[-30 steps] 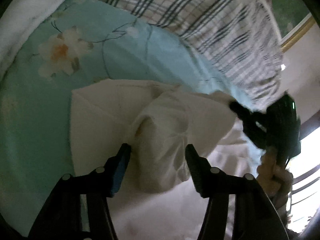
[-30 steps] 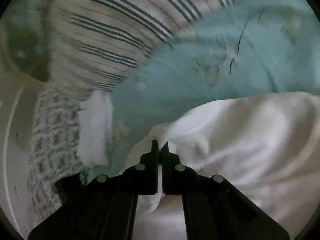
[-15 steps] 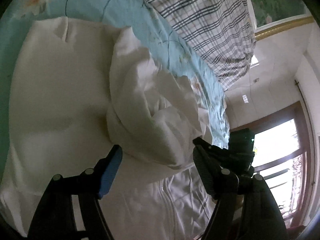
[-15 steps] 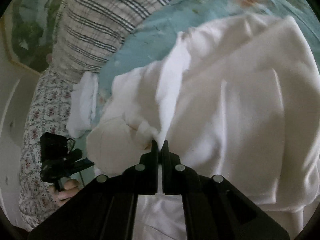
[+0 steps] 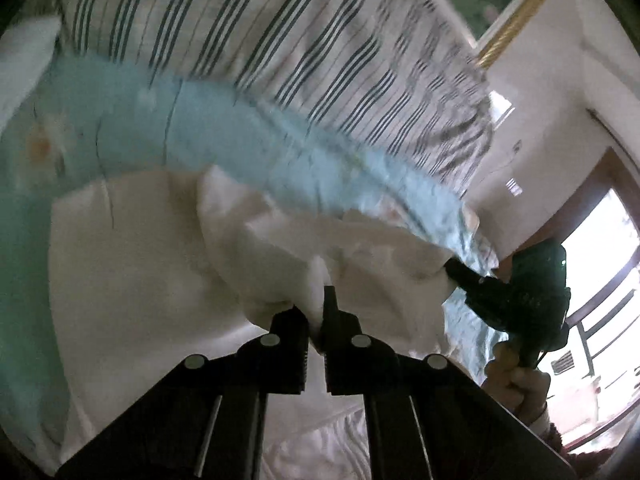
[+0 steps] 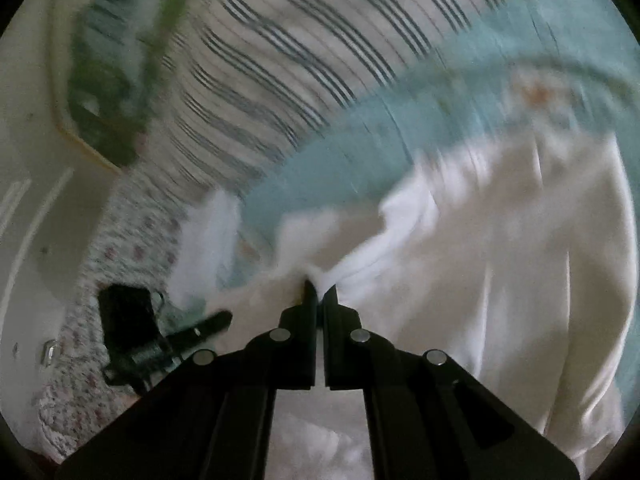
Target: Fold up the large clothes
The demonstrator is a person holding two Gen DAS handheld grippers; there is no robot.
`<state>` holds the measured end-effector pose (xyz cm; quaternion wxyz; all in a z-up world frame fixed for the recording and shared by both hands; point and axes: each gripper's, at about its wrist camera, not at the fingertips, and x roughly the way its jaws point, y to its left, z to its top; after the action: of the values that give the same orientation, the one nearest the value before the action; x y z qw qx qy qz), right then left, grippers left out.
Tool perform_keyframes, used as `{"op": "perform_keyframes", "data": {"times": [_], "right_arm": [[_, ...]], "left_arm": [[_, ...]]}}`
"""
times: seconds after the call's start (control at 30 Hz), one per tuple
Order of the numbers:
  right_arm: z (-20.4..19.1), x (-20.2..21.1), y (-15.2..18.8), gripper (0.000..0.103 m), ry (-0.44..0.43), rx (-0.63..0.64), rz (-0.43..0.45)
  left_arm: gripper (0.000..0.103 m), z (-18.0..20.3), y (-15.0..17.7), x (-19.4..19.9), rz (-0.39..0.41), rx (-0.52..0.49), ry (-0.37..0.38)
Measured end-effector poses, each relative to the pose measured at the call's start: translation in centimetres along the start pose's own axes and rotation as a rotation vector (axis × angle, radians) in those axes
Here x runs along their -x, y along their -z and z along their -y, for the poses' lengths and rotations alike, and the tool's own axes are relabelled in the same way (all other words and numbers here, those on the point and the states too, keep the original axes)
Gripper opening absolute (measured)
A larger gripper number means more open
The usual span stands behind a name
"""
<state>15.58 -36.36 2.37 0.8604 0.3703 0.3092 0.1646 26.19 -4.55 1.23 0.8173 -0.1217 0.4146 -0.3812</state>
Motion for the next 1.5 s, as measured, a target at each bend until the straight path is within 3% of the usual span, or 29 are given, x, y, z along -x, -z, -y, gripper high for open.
{"op": "perform_keyframes", "data": {"times": [0.1, 0.33, 0.43, 0.5, 0.57, 0.67, 0.73, 0.83, 0.93, 0.97, 1.03, 1.13, 1.23, 1.27, 1.33, 1.37, 1.4, 1.47, 1.5], "right_arm": [[-0.9, 1.4, 0.2, 0.002, 0.007, 0.06, 0.028], [3.5, -1.6, 5.3, 0.005, 0.21, 0.037, -0.154], [5.2, -2.0, 5.9, 0.009, 0.258, -0.031, -0.199], [5.2, -0.8, 5.7, 0.016, 0.281, -0.047, -0.184], [4.4, 0.8, 5.4, 0.026, 0.312, -0.024, -0.136], [2.4, 2.4, 4.6, 0.027, 0.291, 0.038, -0.057], [1.1, 1.2, 4.1, 0.027, 0.243, 0.06, -0.072], [0.0, -2.1, 4.3, 0.027, 0.221, 0.106, -0.121], [0.8, -5.0, 4.9, 0.027, 0.26, 0.092, -0.18], [1.5, -5.6, 5.1, 0.027, 0.305, 0.086, -0.196], [3.5, -6.0, 5.6, 0.023, 0.432, 0.055, -0.216], [5.7, -5.2, 6.2, 0.012, 0.388, -0.015, -0.194], [4.8, -4.9, 6.2, 0.016, 0.399, -0.014, -0.197], [4.3, -4.8, 6.1, 0.017, 0.395, -0.014, -0.194], [2.9, -3.4, 6.4, 0.019, 0.367, 0.003, -0.177], [2.3, -2.8, 6.6, 0.024, 0.357, 0.011, -0.168], [1.7, -1.9, 7.0, 0.028, 0.347, 0.02, -0.157], [1.1, 0.1, 8.0, 0.04, 0.337, 0.029, -0.136], [0.7, 1.1, 8.6, 0.04, 0.337, 0.031, -0.126]], "left_arm": [[0.004, 0.0, 2.0, -0.2, -0.011, -0.011, 0.007], [0.005, -2.2, 7.9, -4.2, -0.163, 0.002, -0.08], [0.013, -2.5, 8.8, -3.8, -0.202, 0.0, -0.085], [0.024, -2.3, 8.7, -2.1, -0.193, -0.026, -0.103], [0.026, -2.2, 8.2, -0.4, -0.16, -0.034, -0.114], [0.029, -1.2, 6.3, 1.8, -0.083, -0.03, -0.078], [0.031, -0.3, 5.2, 1.3, -0.074, -0.037, -0.046], [0.031, 0.8, 4.8, -1.6, -0.111, -0.087, -0.07], [0.031, -0.7, 5.7, -4.8, -0.206, -0.1, -0.197], [0.026, -1.6, 6.1, -5.4, -0.229, -0.093, -0.227], [0.022, -3.2, 6.7, -5.5, -0.223, -0.06, -0.201], [0.021, -3.5, 6.8, -4.9, -0.213, -0.042, -0.186], [0.02, -2.8, 6.9, -4.2, -0.21, -0.055, -0.198], [0.024, -2.6, 7.0, -3.7, -0.203, -0.053, -0.2], [0.04, -2.2, 7.6, -1.8, -0.172, -0.043, -0.205], [0.055, -2.2, 7.9, -0.7, -0.155, -0.033, -0.225], [0.06, -2.5, 8.4, 0.7, -0.132, -0.019, -0.249], [0.06, -3.0, 9.2, 3.0, -0.103, 0.012, -0.264], [0.06, -3.4, 9.8, 4.7, -0.082, 0.04, -0.269]]}}
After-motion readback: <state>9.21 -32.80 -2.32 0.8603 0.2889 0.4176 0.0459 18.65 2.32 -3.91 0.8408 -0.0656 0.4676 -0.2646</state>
